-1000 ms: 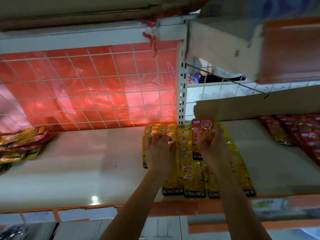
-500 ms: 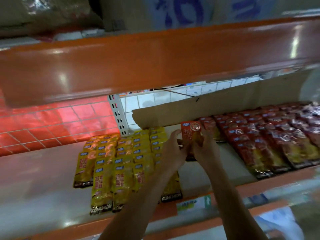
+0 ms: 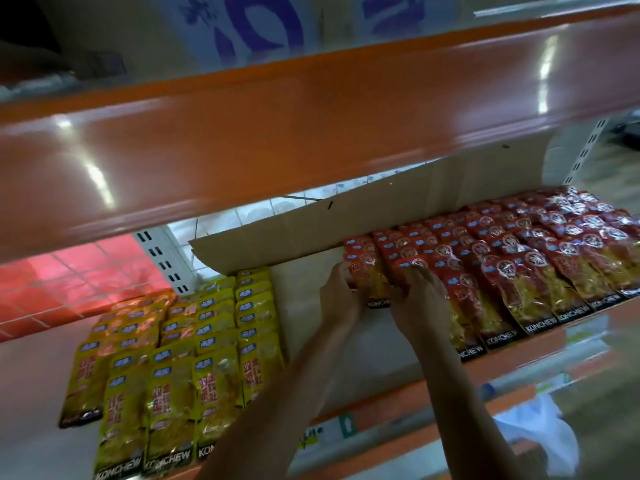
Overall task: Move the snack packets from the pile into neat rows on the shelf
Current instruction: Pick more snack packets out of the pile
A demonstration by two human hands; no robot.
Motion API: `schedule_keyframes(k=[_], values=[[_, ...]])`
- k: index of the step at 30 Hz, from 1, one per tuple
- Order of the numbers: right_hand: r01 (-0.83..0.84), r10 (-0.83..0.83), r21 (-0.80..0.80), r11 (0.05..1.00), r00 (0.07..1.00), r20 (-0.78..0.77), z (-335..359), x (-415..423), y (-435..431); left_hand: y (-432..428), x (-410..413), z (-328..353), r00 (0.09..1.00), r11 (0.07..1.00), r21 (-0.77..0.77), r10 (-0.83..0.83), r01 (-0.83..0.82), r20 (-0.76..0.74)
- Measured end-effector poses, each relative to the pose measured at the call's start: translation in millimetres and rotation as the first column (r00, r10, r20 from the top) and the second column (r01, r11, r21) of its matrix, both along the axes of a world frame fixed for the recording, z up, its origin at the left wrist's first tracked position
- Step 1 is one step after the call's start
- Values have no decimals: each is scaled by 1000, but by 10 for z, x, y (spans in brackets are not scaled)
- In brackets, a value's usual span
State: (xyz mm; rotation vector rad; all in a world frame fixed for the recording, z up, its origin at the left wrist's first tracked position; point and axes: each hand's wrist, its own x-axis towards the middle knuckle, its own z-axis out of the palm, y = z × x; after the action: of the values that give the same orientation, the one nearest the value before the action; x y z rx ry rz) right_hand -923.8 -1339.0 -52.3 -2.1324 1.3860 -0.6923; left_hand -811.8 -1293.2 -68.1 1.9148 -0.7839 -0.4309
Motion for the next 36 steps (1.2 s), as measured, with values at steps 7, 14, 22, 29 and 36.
schedule_keyframes(k=[7,14,22,29,36], values=[[-22,22,-13,1000,1000,-4,-41,-62,-119,-182,-89,-94,989,997,77,-39,28,145],[-36,36,0,999,999,-27,-44,-62,-152,-242,-84,-107,963,983,181,-51,3,263],[-43,42,-38,998,999,-10,0,-7,-104,-212,-63,-61,940,958,286,-107,11,323],[-135,141,-126,983,989,41,-18,285,118,103,94,121,883,980,196,-112,23,455],[-332,336,-157,930,942,5,-51,943,674,869,665,236,769,987,99,37,-129,638]])
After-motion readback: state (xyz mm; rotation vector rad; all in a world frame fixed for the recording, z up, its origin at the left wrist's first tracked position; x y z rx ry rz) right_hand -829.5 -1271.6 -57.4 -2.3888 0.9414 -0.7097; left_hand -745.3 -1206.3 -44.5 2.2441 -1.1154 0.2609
